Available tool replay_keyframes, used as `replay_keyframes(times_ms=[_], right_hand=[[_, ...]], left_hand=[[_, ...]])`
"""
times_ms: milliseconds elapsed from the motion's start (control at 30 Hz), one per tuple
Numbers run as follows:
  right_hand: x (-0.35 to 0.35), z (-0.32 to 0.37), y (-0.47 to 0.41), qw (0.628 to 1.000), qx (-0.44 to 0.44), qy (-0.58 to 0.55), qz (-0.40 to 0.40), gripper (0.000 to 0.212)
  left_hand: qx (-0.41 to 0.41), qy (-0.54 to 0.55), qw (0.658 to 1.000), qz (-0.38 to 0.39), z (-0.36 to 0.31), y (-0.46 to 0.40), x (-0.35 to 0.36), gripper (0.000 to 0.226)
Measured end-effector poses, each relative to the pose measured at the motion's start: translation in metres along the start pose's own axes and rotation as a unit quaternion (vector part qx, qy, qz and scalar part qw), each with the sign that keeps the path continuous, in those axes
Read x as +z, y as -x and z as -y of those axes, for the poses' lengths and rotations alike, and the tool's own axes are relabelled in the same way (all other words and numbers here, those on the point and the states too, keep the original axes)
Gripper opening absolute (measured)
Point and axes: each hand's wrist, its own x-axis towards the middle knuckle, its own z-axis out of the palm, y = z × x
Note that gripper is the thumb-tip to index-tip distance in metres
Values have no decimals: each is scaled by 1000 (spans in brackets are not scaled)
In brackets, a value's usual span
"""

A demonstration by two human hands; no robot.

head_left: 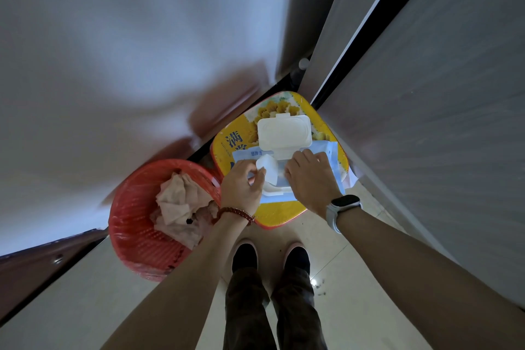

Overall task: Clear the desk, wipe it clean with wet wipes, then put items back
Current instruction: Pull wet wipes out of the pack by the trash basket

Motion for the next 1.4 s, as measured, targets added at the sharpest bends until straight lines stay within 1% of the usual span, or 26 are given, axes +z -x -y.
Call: replay_keyframes(times_ms=[133,200,267,367,400,467,533,633,700,800,867,1033,1200,1267,1400], right_hand=[[-4,-1,-4,1000,4,2,-12,25],[-6,0,-7,1000,16,-9,-22,27],[-5,4,-8,999,38,-20,-25,28],[-3,6,-6,991,84,-91,-43,25],[-3,5,-3,987,83,-122,-57,23],[-1,1,2,980,54,-174,-77,22],[0,-4,4,977,24,-199,-73,24],[6,-9,6,984,-10,-163,-73,23],[11,-9,7,987,-15,-140,-76,21],[13,-7,6,988,-8,-127,-84,9],[12,-8,4,990,-17,-115,-81,13],[4,-10,-1,995,-66,-71,-39,22],[-4,-8,-4,996,-70,-52,-31,22],[-5,-9,-6,996,-80,-36,-32,22],[-6,-15,-6,992,-113,-43,-29,24]], left_hand=[[2,-10,1000,5,-4,1,-1,24],[-1,-14,1000,6,-4,0,-1,21],[-1,-18,1000,5,-4,0,-2,23],[-7,-19,1000,9,-6,0,-3,20],[-11,-17,1000,10,-6,0,-3,18],[-12,-15,1000,10,-6,0,-4,17],[-12,-15,1000,11,-5,0,-3,16],[-18,-15,1000,12,-4,0,-3,19],[-22,-13,1000,12,-3,0,-4,24],[-31,-10,999,23,-2,-1,-4,22],[-32,-11,999,21,-4,-1,-4,17],[-32,-5,999,14,-3,0,-2,16],[-32,-5,999,15,-3,0,-2,16],[-34,-6,999,17,-3,-1,-2,17],[-31,-13,999,9,-3,0,-2,16]])
